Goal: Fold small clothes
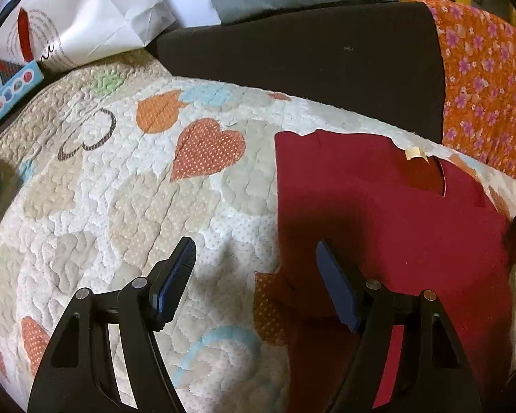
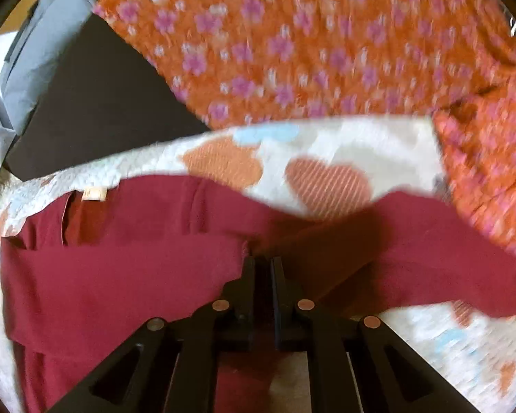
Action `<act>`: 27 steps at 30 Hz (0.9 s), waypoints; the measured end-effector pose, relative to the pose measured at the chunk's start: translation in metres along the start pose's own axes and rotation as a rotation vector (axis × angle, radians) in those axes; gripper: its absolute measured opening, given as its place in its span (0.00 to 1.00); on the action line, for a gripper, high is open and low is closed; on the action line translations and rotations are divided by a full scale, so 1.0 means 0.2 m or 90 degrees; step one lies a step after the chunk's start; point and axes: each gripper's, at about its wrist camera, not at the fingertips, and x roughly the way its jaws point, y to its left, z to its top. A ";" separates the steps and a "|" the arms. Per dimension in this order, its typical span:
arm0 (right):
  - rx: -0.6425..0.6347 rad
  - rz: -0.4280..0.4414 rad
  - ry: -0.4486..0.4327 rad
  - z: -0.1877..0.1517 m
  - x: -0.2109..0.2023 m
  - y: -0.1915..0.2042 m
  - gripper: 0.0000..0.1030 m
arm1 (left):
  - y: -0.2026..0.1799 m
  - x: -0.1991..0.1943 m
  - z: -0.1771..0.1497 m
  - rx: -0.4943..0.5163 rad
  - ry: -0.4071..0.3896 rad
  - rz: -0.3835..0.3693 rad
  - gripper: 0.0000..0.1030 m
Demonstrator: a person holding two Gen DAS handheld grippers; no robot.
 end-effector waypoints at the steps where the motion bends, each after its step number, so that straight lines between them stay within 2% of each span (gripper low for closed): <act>1: -0.032 -0.004 -0.011 0.02 -0.02 0.03 0.05 | 0.01 0.00 0.00 -0.004 0.000 -0.003 0.71; 3: -0.050 -0.002 -0.027 0.05 -0.05 0.06 0.05 | 0.00 -0.01 0.00 -0.006 -0.006 -0.004 0.71; 6: 0.015 0.031 -0.029 0.09 -0.05 -0.02 0.08 | 0.00 -0.01 0.01 -0.003 -0.010 -0.005 0.71; 7: 0.028 0.037 -0.020 0.10 -0.03 -0.03 0.13 | 0.00 -0.01 0.00 -0.002 -0.007 -0.006 0.71; 9: 0.038 0.048 0.012 0.08 0.03 -0.05 0.50 | -0.01 0.01 0.01 -0.002 -0.001 -0.006 0.71; 13: 0.074 0.071 0.058 0.02 0.13 -0.08 0.52 | -0.02 0.04 0.01 -0.011 0.004 -0.016 0.71; 14: 0.082 0.086 0.064 0.00 0.16 -0.08 0.51 | -0.03 0.05 0.01 -0.008 0.005 -0.017 0.71; 16: 0.077 0.110 0.070 -0.01 0.18 -0.07 0.29 | -0.05 0.07 0.00 0.004 0.008 -0.011 0.71; 17: 0.069 0.118 0.070 -0.01 0.18 -0.06 0.05 | -0.07 0.08 0.00 0.012 0.009 -0.005 0.71; 20: 0.052 0.105 0.003 0.04 0.08 -0.06 0.04 | -0.08 0.10 0.00 0.015 0.006 0.000 0.71; 22: 0.051 0.075 -0.027 0.07 0.05 -0.07 0.04 | -0.09 0.12 0.00 0.012 0.004 0.000 0.71; 23: 0.050 0.052 -0.026 0.09 0.07 -0.08 0.04 | -0.09 0.13 0.00 0.015 0.008 0.001 0.71; 25: 0.053 0.049 -0.010 0.09 0.13 -0.08 0.04 | -0.11 0.15 -0.01 0.025 0.017 0.009 0.71; 27: 0.053 0.040 0.042 0.07 0.21 -0.08 0.04 | -0.11 0.15 -0.02 0.028 0.019 0.010 0.71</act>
